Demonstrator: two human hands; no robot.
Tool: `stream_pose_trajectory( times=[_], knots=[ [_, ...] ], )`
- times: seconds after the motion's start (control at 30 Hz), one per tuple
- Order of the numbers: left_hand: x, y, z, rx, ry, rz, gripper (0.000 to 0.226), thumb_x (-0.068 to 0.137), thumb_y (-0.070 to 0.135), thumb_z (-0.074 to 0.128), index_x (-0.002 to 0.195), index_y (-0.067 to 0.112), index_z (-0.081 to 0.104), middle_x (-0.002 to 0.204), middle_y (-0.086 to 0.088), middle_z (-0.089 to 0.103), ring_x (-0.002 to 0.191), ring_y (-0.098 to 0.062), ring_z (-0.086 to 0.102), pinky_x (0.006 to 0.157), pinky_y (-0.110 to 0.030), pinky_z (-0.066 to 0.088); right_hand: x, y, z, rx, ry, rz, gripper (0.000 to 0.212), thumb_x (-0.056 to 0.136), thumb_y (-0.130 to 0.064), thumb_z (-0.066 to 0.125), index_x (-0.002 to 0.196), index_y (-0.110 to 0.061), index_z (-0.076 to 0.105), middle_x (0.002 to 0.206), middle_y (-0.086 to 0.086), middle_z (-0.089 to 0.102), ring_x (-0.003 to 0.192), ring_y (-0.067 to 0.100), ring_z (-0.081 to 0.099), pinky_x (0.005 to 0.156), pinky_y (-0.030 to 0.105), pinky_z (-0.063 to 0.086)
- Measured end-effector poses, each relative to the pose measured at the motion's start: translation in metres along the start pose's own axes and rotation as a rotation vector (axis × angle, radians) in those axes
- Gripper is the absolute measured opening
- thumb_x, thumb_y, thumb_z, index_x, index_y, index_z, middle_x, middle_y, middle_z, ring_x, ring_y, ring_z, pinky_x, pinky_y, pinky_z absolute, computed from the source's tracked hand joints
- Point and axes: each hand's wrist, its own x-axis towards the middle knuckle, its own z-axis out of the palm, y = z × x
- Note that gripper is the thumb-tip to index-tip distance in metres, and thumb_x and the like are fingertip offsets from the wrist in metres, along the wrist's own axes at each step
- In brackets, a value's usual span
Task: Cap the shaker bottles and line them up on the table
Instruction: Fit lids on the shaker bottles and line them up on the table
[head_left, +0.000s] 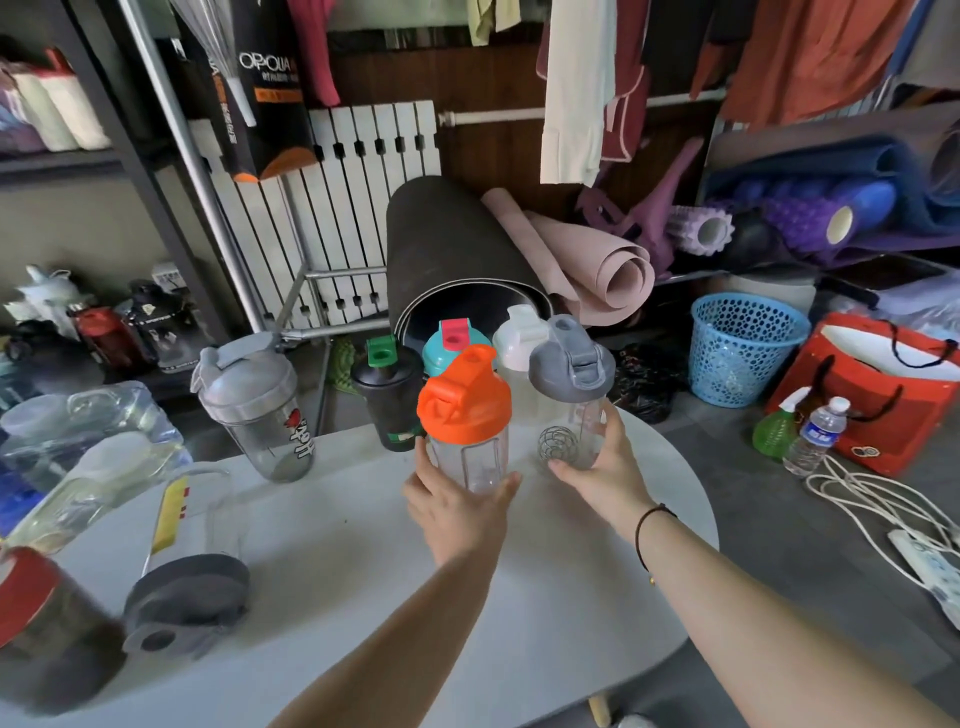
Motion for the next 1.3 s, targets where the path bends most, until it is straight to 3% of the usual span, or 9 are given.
stream_pose_trajectory(
  times=[0.13, 0.27, 0.33, 0.47, 0.7, 0.9, 1.07, 1.17, 1.3],
  knots=[
    [-0.015, -0.009, 0.002, 0.01, -0.092, 0.019, 0.102, 0.065, 0.01, 0.077, 0.15, 0.014, 0.022, 0.138, -0.014, 0.033, 0.127, -0.035, 0.033, 0.111, -0.038, 0.021, 0.005, -0.002, -0.004, -0.028, -0.013, 0.023, 0.099, 0.075, -0.019, 0.081, 0.151, -0.027, 0.018, 0.149, 0.005, 0.035, 0.133, 0.022, 0.043, 0.097, 0.026, 0.034],
    [-0.006, -0.022, -0.004, 0.055, -0.153, 0.068, 0.09, 0.069, 0.022, 0.082, 0.144, 0.01, 0.033, 0.138, -0.012, 0.037, 0.129, -0.031, 0.034, 0.11, -0.036, 0.023, 0.008, -0.003, -0.009, -0.057, -0.052, 0.043, 0.099, 0.076, -0.023, 0.08, 0.151, -0.028, 0.016, 0.149, 0.001, 0.042, 0.134, 0.024, 0.044, 0.103, 0.032, 0.036],
    [0.002, -0.021, -0.005, 0.009, -0.195, 0.047, 0.086, 0.066, 0.026, 0.085, 0.137, 0.011, 0.038, 0.135, -0.006, 0.042, 0.128, -0.027, 0.04, 0.109, -0.038, 0.034, 0.011, -0.003, -0.009, -0.076, -0.053, 0.057, 0.091, 0.077, -0.024, 0.079, 0.148, -0.027, 0.024, 0.146, 0.0, 0.046, 0.132, 0.024, 0.046, 0.105, 0.034, 0.038],
    [0.01, -0.018, 0.0, -0.066, -0.228, -0.027, 0.079, 0.064, 0.026, 0.086, 0.123, 0.018, 0.035, 0.117, 0.005, 0.05, 0.11, -0.026, 0.057, 0.088, -0.036, 0.049, 0.014, -0.002, -0.012, -0.081, -0.072, 0.058, 0.084, 0.076, -0.023, 0.08, 0.144, -0.023, 0.03, 0.143, 0.0, 0.047, 0.132, 0.023, 0.046, 0.105, 0.035, 0.037],
    [0.015, -0.011, 0.013, 0.011, -0.094, -0.006, 0.094, 0.061, 0.034, 0.086, 0.137, 0.017, 0.034, 0.131, -0.001, 0.048, 0.123, -0.025, 0.046, 0.1, -0.044, 0.043, 0.015, -0.001, -0.017, -0.11, -0.139, 0.057, 0.086, 0.075, -0.025, 0.08, 0.144, -0.026, 0.029, 0.142, -0.002, 0.047, 0.128, 0.019, 0.048, 0.097, 0.028, 0.036],
    [0.021, -0.011, 0.014, 0.003, -0.072, -0.017, 0.093, 0.061, 0.033, 0.087, 0.137, 0.016, 0.035, 0.131, -0.003, 0.049, 0.123, -0.026, 0.048, 0.101, -0.046, 0.043, 0.02, 0.003, -0.018, -0.129, -0.188, 0.052, 0.086, 0.072, -0.03, 0.081, 0.141, -0.032, 0.03, 0.141, -0.01, 0.047, 0.128, 0.017, 0.048, 0.108, 0.039, 0.04],
    [0.02, -0.009, 0.009, 0.006, -0.13, -0.021, 0.099, 0.064, 0.028, 0.086, 0.144, 0.018, 0.03, 0.138, -0.006, 0.043, 0.127, -0.026, 0.045, 0.105, -0.041, 0.04, 0.018, 0.005, -0.019, -0.148, -0.227, 0.091, 0.098, 0.069, -0.03, 0.083, 0.145, -0.038, 0.021, 0.136, -0.008, 0.042, 0.121, 0.023, 0.055, 0.106, 0.043, 0.044],
    [0.015, -0.012, -0.002, -0.036, -0.209, -0.036, 0.105, 0.064, 0.019, 0.086, 0.148, 0.021, 0.023, 0.142, -0.01, 0.037, 0.129, -0.027, 0.042, 0.107, -0.035, 0.036, 0.01, 0.013, -0.021, -0.231, -0.25, 0.143, 0.111, 0.066, -0.029, 0.085, 0.15, -0.034, 0.013, 0.142, 0.004, 0.041, 0.126, 0.025, 0.051, 0.105, 0.038, 0.042],
    [0.007, -0.016, -0.037, 0.041, -0.325, -0.028, 0.099, 0.077, 0.023, 0.077, 0.152, 0.02, 0.013, 0.148, -0.009, 0.03, 0.133, -0.025, 0.04, 0.104, -0.032, 0.038, -0.008, 0.021, -0.027, -0.577, -0.327, 0.082, 0.099, 0.066, -0.033, 0.086, 0.147, -0.017, 0.031, 0.148, 0.009, 0.039, 0.137, 0.024, 0.038, 0.109, 0.031, 0.033]
  ],
)
